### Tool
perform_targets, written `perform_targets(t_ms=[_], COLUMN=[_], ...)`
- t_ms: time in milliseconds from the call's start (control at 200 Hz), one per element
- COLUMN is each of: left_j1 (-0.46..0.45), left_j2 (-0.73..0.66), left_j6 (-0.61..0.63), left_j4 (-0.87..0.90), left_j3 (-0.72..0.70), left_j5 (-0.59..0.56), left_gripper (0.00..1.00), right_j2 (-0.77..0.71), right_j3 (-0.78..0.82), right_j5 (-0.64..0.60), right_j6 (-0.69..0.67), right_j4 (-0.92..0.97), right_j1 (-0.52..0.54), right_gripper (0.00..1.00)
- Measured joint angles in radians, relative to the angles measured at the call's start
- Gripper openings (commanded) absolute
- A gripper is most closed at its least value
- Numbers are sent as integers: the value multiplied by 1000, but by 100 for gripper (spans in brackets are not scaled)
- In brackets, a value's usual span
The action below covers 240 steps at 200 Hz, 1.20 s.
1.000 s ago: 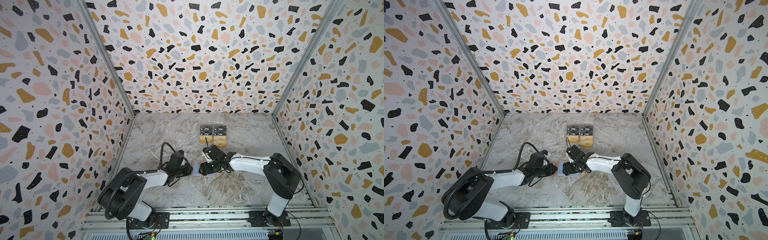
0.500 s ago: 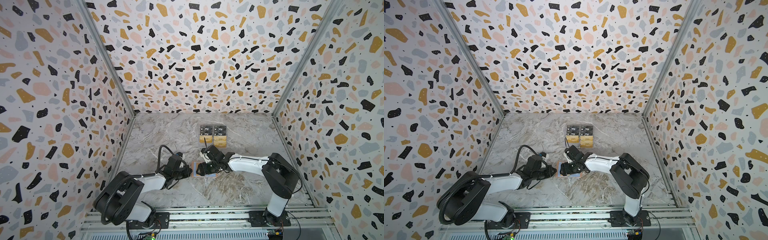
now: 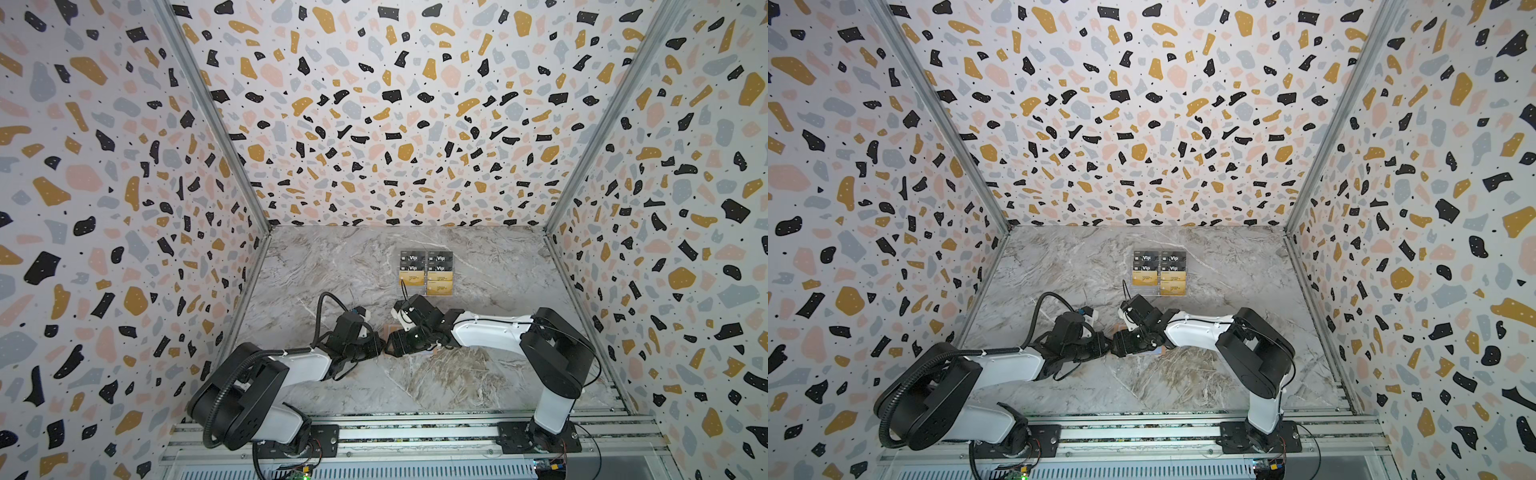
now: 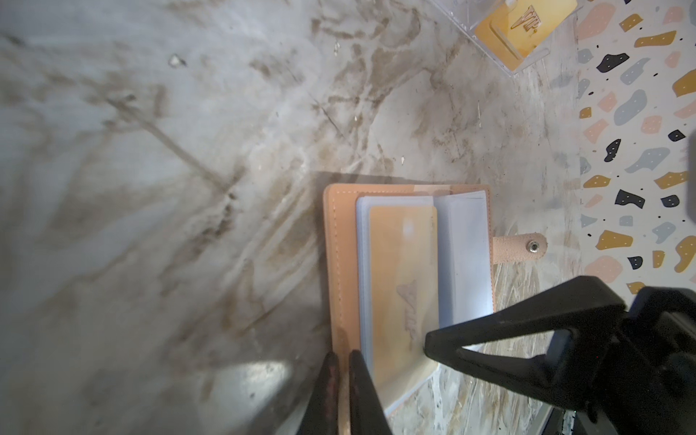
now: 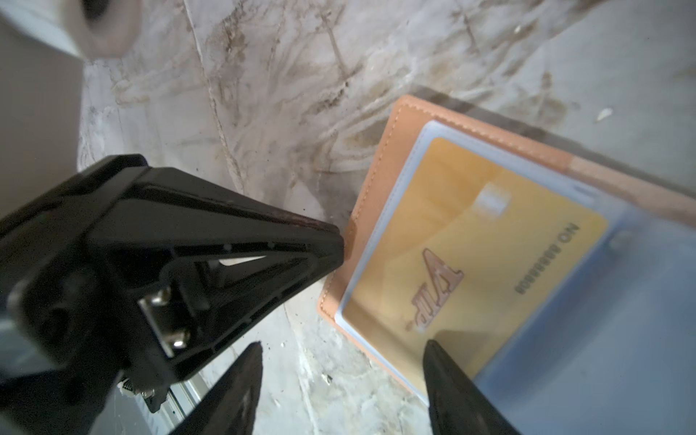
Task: Insert credit cards into a card holder
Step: Insert the credit card into the card slot.
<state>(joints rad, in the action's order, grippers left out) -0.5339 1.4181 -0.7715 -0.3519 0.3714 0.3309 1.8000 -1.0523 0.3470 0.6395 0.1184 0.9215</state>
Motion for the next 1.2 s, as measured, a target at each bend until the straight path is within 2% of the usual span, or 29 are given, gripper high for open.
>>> perform_targets(t_ms=[461, 1201], left_j1=[0, 0], left_j2=[-8, 26], left_j6=[2, 39], left_j4=[48, 66], left_j3=[11, 48], left_j5=[-26, -15], left_gripper=[16, 15], right_j2=[-39, 9], right_j3=[27, 30], right_j5=[5, 47], right_j6=[-58, -57], right_j4=[-4, -27], right_j1=[-69, -68], right_gripper=[68, 68])
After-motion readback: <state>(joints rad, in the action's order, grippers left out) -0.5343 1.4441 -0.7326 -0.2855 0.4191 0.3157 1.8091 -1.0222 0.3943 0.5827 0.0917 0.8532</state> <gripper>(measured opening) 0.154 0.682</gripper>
